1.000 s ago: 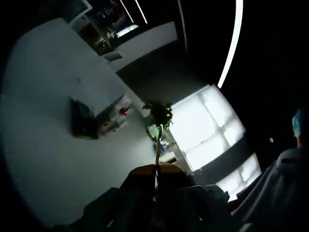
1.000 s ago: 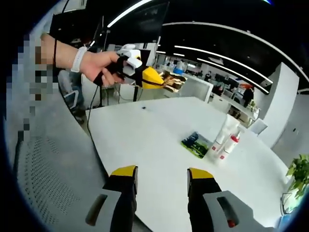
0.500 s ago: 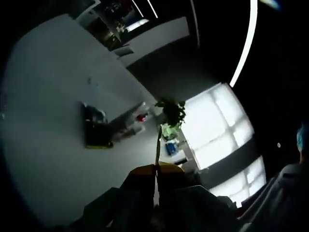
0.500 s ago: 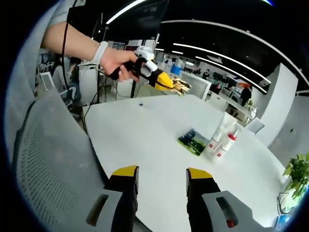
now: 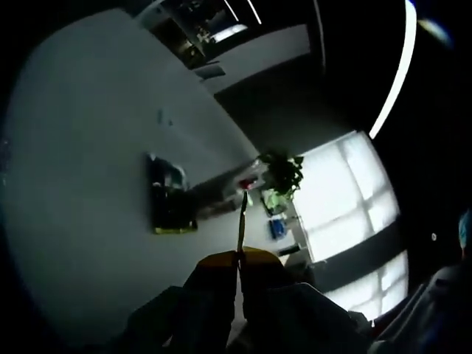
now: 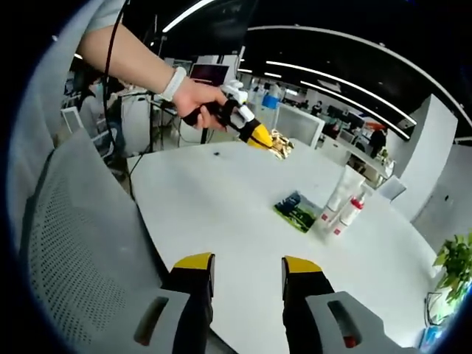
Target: Arrange the skincare products in the storage area until every visible bottle or jar stands upright without overlapping.
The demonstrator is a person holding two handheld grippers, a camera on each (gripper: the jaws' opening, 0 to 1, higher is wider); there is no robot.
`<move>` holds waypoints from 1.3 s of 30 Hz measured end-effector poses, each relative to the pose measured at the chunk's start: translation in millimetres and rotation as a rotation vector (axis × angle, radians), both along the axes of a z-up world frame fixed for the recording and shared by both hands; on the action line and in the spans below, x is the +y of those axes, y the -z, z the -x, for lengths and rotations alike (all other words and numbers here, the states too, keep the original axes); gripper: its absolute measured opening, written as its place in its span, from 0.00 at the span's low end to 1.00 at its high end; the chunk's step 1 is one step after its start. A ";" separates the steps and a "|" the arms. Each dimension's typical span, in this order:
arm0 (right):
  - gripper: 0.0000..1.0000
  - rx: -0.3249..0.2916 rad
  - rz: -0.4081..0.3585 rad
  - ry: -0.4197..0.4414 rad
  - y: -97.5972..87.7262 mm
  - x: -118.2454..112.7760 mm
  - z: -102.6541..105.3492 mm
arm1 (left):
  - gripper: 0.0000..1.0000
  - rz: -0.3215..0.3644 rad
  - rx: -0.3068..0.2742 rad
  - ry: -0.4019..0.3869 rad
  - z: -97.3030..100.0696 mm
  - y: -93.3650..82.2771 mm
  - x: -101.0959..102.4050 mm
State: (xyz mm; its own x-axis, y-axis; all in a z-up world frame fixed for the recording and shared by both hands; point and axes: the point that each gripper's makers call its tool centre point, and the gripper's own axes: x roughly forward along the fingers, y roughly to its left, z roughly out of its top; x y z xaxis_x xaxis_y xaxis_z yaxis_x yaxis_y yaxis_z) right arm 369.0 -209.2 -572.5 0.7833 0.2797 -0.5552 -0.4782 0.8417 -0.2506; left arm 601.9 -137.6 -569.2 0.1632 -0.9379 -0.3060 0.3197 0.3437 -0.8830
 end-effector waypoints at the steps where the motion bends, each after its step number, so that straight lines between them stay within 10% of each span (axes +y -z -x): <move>1: 0.32 -0.001 0.001 0.002 -0.1 -0.5 -0.2 | 0.00 -0.002 0.005 0.001 -1.7 2.5 -1.0; 17: 0.32 0.022 0.003 0.019 4.8 -3.4 -0.3 | 0.00 -0.055 0.095 -0.007 -35.6 45.0 -23.5; 39: 0.32 0.046 0.010 0.024 11.1 -4.4 0.1 | 0.00 -0.237 0.055 0.128 -86.3 79.8 -39.5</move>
